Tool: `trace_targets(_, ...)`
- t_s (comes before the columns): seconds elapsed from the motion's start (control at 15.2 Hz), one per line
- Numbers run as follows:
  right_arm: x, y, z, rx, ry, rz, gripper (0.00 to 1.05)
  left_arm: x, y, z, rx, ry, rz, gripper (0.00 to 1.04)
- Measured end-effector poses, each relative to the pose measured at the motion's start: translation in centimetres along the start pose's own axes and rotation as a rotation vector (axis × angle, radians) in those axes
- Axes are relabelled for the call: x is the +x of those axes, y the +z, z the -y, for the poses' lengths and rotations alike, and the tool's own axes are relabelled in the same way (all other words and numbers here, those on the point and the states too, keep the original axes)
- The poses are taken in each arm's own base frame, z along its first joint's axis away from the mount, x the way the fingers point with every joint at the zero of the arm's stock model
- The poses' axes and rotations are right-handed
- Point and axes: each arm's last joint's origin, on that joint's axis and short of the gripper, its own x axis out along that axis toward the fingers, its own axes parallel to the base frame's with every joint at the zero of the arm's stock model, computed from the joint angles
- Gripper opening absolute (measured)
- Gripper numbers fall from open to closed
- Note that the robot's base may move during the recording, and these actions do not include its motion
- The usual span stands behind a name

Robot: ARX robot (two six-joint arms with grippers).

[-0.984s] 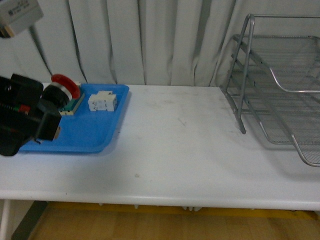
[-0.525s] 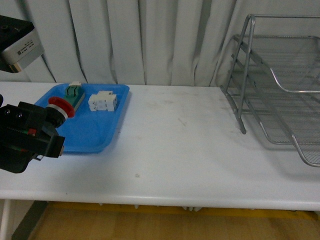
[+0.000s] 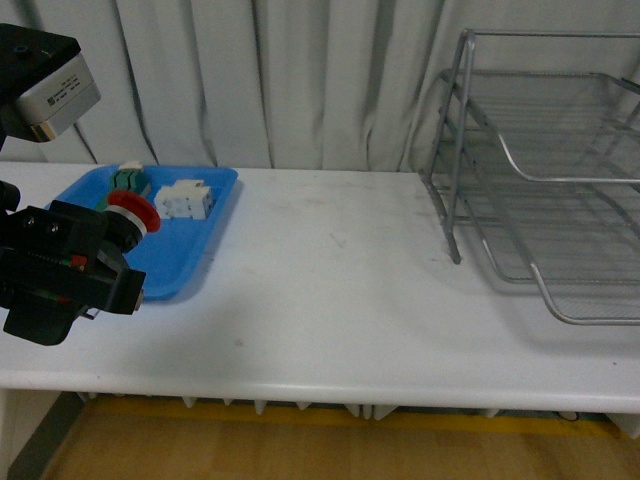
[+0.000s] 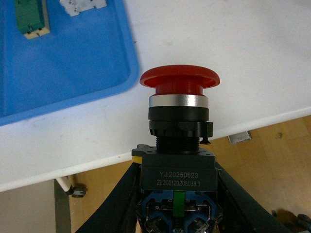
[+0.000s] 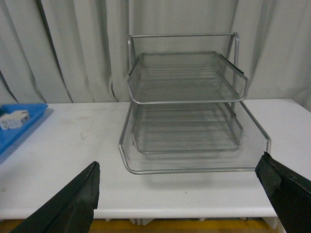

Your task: Place button on rack with both arms

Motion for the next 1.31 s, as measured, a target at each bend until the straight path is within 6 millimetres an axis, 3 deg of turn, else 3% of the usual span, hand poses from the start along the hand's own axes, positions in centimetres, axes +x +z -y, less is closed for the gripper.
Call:
trace_targets(0.39, 0.0, 0.0, 0.0, 0.0, 0.0, 0.002, 0.98, 0.3, -0.1, 1.1, 0.02, -0.028, -0.007, 0.36)
trace_targets(0.72, 0.0, 0.0, 0.0, 0.0, -0.004, -0.001, 0.98, 0.6, 2.7, 3.1, 0.058, -0.066, 0.038, 0.36)
trace_targets(1.05, 0.0, 0.0, 0.0, 0.0, -0.003, 0.0, 0.98, 2.6, 9.7, 9.3, 0.165, -0.167, 0.085, 0.36)
trace_targets(1.31, 0.0, 0.0, 0.0, 0.0, -0.003, 0.0, 0.98, 5.6, 13.0, 15.1, 0.274, -0.268, 0.054, 0.36)
